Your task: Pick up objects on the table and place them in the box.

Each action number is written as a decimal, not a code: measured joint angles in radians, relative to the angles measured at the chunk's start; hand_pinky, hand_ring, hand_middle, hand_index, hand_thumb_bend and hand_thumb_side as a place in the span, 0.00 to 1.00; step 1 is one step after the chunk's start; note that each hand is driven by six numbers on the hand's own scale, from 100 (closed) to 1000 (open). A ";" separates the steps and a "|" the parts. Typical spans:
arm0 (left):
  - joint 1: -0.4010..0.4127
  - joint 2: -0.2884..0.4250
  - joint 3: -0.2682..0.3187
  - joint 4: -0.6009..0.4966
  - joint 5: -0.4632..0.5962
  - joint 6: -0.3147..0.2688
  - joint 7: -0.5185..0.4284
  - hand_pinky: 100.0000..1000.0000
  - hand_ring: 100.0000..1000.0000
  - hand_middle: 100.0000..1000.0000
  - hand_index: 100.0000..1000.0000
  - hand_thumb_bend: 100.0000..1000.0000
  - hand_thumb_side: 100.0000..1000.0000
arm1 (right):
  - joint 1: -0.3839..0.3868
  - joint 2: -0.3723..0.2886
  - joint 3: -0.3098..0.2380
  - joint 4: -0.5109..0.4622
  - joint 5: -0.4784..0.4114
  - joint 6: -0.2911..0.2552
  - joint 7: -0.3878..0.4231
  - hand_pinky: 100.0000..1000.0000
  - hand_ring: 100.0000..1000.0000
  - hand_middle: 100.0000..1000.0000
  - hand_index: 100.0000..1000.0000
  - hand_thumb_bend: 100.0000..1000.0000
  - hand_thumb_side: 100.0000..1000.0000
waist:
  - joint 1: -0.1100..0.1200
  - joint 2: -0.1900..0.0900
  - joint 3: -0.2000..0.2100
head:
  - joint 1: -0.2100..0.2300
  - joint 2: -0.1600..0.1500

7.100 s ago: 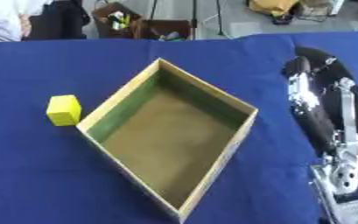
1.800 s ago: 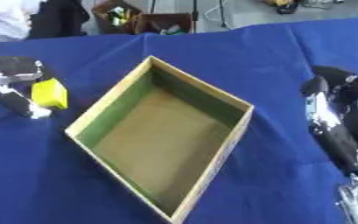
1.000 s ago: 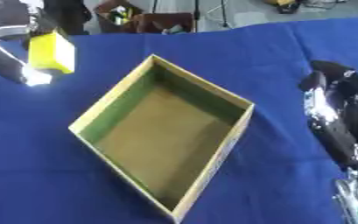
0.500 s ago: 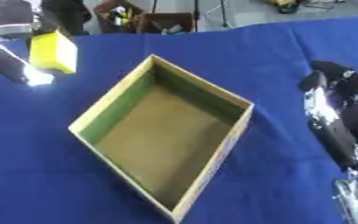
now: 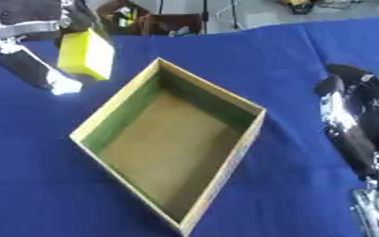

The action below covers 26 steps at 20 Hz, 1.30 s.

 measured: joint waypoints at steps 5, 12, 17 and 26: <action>-0.009 -0.095 -0.047 0.066 -0.005 0.003 -0.003 0.00 0.27 0.42 0.64 0.00 0.16 | -0.001 0.000 0.000 0.000 -0.004 -0.002 -0.002 0.67 0.59 0.51 0.73 0.00 0.50 | 0.001 0.000 -0.004 | 0.004 0.000; -0.019 -0.215 -0.089 0.249 -0.131 -0.007 0.007 0.01 0.27 0.42 0.63 0.00 0.16 | -0.009 0.000 -0.006 0.000 -0.007 -0.008 -0.009 0.67 0.58 0.51 0.73 0.00 0.50 | 0.003 -0.001 -0.009 | 0.004 0.000; 0.018 -0.312 -0.082 0.306 -0.275 -0.015 0.015 0.01 0.27 0.42 0.63 0.00 0.19 | -0.011 0.000 -0.007 0.000 -0.009 -0.014 -0.014 0.67 0.58 0.51 0.73 0.00 0.50 | 0.000 -0.001 -0.009 | 0.001 0.001; 0.045 -0.368 -0.077 0.382 -0.361 -0.041 0.041 0.11 0.35 0.49 0.74 0.00 0.46 | -0.017 0.000 -0.007 0.000 -0.015 -0.016 -0.017 0.67 0.58 0.51 0.73 0.00 0.51 | -0.001 -0.001 -0.004 | -0.006 0.001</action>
